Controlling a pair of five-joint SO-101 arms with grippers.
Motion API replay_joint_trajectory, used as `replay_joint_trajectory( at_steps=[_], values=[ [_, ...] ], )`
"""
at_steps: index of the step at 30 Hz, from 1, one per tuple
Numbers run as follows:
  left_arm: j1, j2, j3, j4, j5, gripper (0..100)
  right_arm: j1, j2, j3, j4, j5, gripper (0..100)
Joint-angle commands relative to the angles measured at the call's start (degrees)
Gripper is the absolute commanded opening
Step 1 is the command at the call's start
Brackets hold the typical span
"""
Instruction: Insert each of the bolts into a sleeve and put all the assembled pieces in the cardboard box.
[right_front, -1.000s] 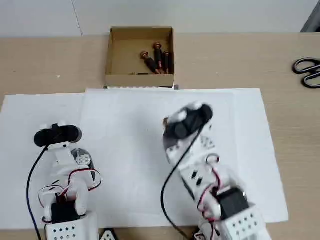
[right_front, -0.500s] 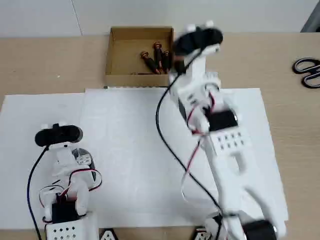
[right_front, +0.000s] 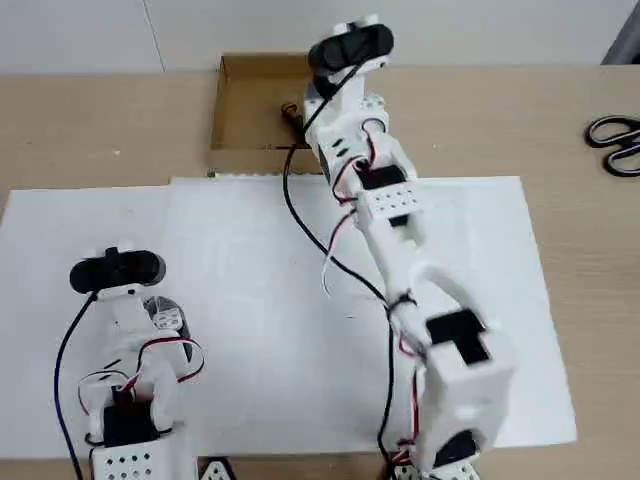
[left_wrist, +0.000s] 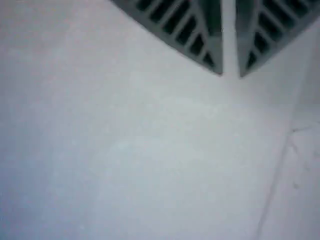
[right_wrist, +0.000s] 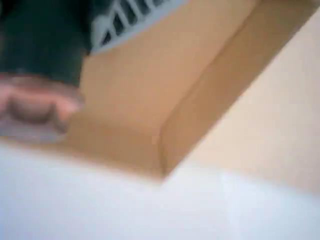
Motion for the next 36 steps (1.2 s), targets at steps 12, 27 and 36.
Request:
replay_joint_trajectory(
  at_steps=[12,27,36],
  values=[
    [0.26,-0.09,-0.48,-0.26,-0.09,1,-1.01,24.48,-27.16,-6.73,-0.18,0.4],
    [0.26,-0.09,-0.48,-0.26,-0.09,1,-1.36,24.92,-27.69,0.66,-0.09,19.4],
    [0.26,-0.09,-0.48,-0.26,-0.09,1,0.22,18.68,-27.6,7.69,-0.09,19.4]
  ],
)
